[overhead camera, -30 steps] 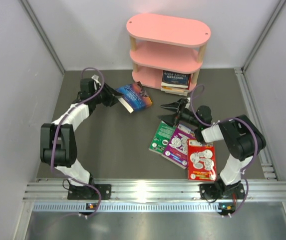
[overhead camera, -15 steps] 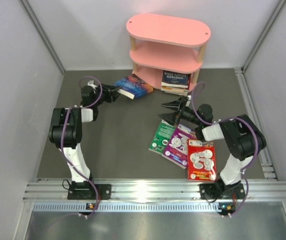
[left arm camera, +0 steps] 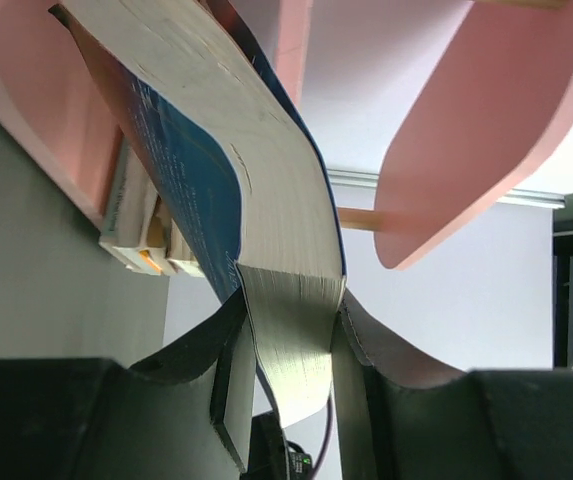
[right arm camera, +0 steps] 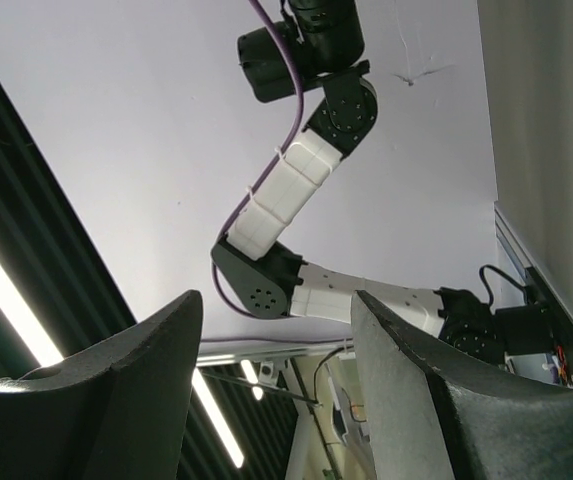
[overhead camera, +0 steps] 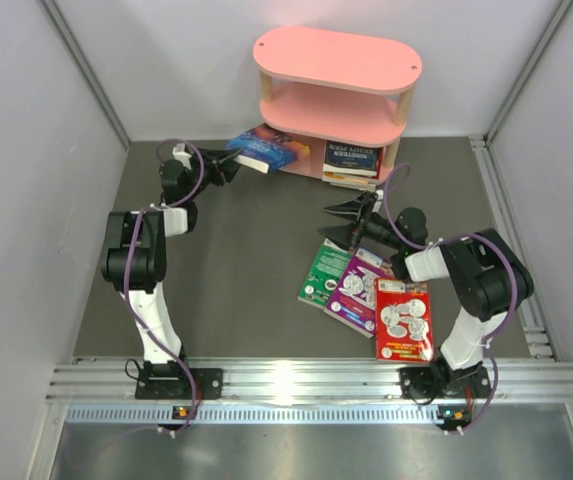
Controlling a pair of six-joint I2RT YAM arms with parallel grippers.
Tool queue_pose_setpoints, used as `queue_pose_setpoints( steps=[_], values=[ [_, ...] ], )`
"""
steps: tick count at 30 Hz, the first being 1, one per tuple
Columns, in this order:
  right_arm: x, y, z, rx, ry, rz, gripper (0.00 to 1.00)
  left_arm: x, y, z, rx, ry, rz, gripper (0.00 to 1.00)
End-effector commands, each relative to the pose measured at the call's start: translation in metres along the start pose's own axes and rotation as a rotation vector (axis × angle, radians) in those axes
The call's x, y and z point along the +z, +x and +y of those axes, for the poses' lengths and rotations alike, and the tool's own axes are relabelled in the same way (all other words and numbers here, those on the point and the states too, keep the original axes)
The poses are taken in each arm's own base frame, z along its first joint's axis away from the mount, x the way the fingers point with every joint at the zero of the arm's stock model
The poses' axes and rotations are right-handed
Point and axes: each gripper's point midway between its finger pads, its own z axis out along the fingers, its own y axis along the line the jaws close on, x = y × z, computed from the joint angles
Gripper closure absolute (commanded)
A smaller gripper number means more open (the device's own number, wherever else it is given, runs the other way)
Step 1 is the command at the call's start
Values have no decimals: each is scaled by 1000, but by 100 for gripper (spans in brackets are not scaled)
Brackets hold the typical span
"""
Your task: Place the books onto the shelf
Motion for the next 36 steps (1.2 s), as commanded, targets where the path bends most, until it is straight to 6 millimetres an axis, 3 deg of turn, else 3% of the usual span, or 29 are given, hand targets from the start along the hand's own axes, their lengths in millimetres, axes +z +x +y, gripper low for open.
queue_pose_setpoints(
  steps=[1,3,7,12,13,14,20,25,36],
  values=[
    [-2,6,26,-82,-90,40,39,-13,30,-124,204,351,77,100],
    [-2,6,25,-80,-87,40,39,-12,33,-125,227,342,83,100],
    [-3,6,23,-77,-87,40,39,-11,34,-104,216,298,75,100],
    [-5,9,21,-74,-81,49,39,2,42,-59,212,227,96,100],
    [-5,9,20,-71,-77,49,39,4,44,-58,217,248,99,100],
    [-6,10,19,-73,-76,52,39,11,45,-41,192,234,102,100],
    [-9,10,16,-63,-64,43,39,33,43,-9,116,232,73,100],
    [-10,9,13,-63,-52,31,39,45,29,15,131,120,-8,100],
    [-7,3,5,-53,-13,17,39,56,-26,63,120,-106,-332,100]
  ],
)
